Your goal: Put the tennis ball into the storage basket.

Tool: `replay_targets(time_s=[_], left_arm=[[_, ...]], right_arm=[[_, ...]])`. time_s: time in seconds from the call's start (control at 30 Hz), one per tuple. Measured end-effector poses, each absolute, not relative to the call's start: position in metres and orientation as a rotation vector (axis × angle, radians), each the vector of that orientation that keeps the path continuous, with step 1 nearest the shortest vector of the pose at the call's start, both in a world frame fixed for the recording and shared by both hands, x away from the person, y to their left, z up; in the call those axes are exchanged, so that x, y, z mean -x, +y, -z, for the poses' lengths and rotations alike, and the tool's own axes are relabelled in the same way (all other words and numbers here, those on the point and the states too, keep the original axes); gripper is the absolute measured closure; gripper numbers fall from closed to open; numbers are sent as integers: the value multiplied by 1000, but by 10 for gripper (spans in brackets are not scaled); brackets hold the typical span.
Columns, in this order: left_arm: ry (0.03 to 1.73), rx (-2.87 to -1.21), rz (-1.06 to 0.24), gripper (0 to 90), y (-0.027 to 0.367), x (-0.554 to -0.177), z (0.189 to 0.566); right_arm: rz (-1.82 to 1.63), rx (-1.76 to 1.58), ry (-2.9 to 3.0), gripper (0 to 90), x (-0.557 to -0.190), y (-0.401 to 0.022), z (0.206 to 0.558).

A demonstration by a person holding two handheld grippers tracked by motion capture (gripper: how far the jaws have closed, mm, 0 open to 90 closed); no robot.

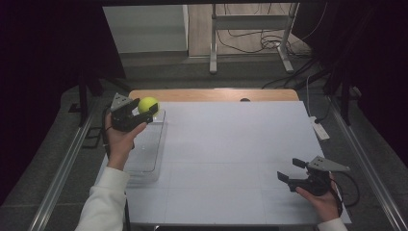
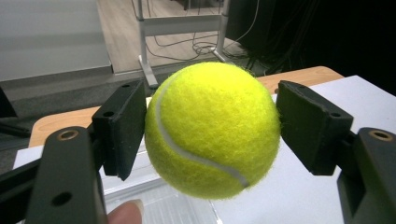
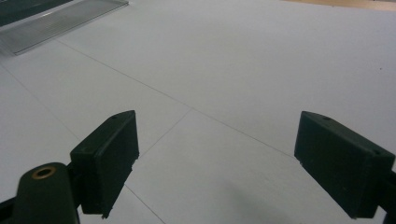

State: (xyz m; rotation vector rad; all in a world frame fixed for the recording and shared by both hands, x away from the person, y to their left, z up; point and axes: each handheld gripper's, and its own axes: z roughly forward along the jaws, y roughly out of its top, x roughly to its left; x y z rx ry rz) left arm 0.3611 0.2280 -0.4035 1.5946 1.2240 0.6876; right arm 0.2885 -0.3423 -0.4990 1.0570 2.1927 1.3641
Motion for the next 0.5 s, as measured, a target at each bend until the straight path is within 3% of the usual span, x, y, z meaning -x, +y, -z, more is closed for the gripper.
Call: replay_targets(time_s=[0.5], left_arm=[[1285, -1610, -716, 282, 240, -373, 408]], right_arm=[[-1363, -1059, 2194, 141, -289, -342, 499]])
